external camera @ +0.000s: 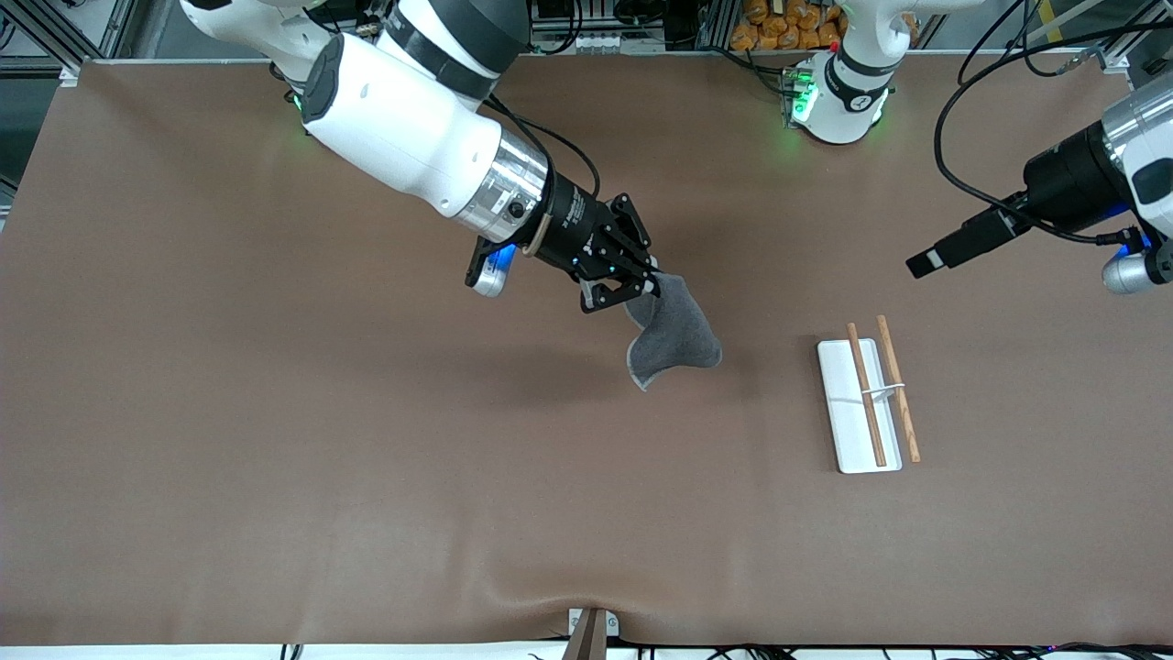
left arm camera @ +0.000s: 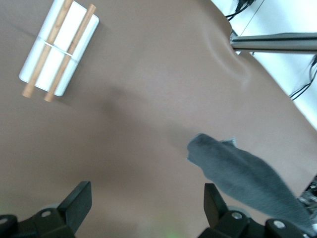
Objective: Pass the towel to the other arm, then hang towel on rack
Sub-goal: 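Carry the towel toward the rack while the left gripper approaches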
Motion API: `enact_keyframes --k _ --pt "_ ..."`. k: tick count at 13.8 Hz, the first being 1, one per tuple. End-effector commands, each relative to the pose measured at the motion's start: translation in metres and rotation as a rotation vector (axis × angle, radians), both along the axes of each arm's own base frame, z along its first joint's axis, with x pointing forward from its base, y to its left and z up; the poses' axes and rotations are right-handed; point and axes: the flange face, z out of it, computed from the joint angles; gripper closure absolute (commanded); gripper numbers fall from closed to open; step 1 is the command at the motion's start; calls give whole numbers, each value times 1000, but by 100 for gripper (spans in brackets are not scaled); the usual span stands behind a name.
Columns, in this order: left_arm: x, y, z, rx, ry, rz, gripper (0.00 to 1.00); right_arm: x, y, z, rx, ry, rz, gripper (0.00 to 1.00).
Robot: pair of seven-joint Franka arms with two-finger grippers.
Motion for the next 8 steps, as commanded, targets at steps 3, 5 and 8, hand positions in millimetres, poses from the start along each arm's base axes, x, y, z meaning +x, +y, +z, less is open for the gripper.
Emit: enact_keyframes --k 3,5,8 --pt "11 -39 -4 -72 56 135 0 -3 5 9 39 11 -35 100" --pt "19 -56 -13 -109 90 214 0 -8 11 8 36 8 -24 100" --pt "32 -83 -33 -139 117 300 0 -18 22 9 39 12 -8 100"
